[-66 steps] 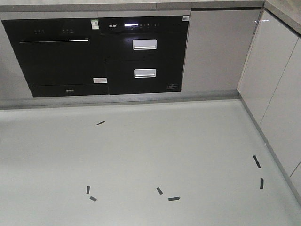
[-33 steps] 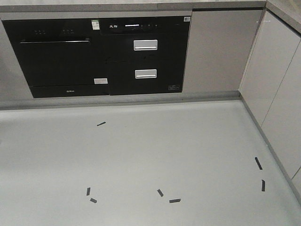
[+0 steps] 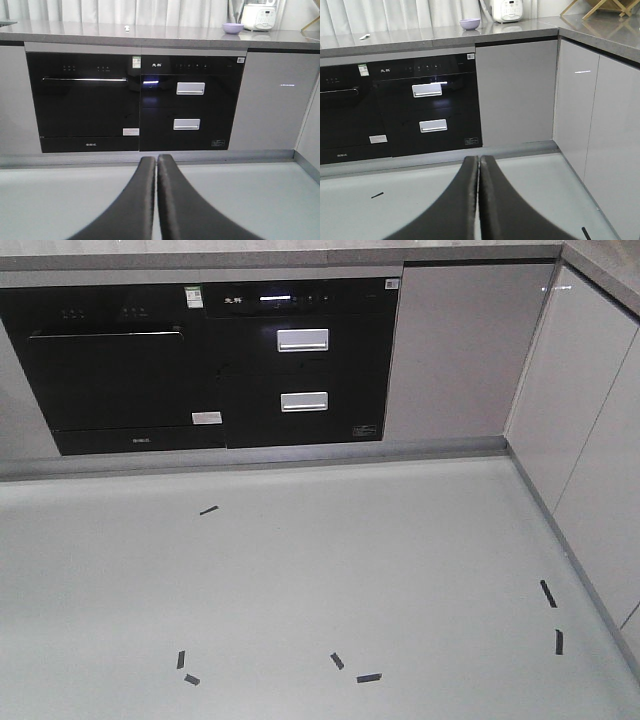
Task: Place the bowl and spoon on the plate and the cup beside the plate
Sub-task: 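Drive the base forward toward the grey countertop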
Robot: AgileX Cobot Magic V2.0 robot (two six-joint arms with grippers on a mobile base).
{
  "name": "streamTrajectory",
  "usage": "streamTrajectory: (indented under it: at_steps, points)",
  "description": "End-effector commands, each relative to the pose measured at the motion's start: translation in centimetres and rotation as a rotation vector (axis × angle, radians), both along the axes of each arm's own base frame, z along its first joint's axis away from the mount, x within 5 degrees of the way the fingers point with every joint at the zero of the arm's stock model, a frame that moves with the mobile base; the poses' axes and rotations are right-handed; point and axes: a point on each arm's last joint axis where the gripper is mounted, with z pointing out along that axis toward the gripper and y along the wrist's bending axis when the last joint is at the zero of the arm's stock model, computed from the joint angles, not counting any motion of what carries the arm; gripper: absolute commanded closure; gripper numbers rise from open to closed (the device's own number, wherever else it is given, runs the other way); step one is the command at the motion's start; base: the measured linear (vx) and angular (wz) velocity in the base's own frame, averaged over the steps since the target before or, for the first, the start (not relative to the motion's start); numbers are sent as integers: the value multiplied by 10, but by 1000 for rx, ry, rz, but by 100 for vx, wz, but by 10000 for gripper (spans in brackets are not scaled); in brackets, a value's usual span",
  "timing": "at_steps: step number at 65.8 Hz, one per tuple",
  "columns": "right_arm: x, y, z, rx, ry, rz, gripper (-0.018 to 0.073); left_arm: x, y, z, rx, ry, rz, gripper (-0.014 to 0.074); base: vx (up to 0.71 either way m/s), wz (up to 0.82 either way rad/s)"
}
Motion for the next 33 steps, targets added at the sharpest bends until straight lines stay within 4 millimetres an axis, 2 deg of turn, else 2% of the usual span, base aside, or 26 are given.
streamTrajectory:
  at_steps: [1,33]
  points:
    - [0,0,2,-15,-69,1,564,0,0,-3,-10,-57,0,602,8,0]
    - [0,0,2,-15,-67,1,564,0,0,-3,-10,-57,0,602,4,6]
